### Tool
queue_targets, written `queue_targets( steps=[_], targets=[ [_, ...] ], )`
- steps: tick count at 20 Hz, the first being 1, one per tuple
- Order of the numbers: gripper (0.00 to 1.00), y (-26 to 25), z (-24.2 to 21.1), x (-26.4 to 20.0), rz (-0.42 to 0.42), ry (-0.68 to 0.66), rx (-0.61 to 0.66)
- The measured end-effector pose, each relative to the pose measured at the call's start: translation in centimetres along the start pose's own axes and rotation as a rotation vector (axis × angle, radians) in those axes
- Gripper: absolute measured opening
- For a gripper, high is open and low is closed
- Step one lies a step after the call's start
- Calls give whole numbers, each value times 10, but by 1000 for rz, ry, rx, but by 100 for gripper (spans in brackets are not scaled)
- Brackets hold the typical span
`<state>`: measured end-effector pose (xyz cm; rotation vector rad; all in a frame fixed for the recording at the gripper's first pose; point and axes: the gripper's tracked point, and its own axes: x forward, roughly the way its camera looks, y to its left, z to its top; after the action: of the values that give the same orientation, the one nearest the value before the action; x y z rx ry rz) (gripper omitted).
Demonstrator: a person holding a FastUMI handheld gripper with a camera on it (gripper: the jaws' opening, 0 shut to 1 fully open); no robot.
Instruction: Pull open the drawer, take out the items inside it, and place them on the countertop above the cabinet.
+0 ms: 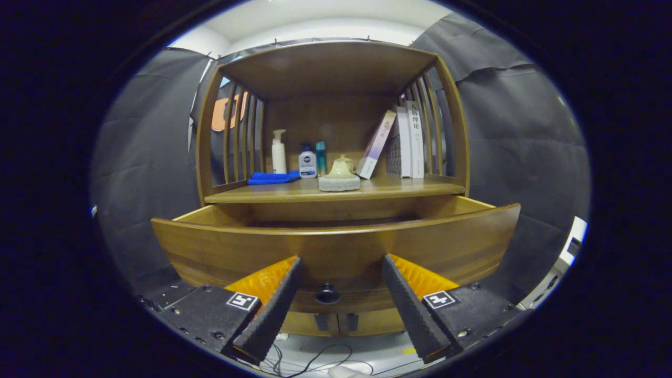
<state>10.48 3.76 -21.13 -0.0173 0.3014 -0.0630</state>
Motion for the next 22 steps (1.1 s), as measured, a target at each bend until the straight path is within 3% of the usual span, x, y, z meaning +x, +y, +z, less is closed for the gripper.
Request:
queue_targets(
  steps=[11,22],
  targets=[
    [100,7,15,70,-20,-19,6],
    [100,6,22,111,-14,-31,-5]
  ],
)
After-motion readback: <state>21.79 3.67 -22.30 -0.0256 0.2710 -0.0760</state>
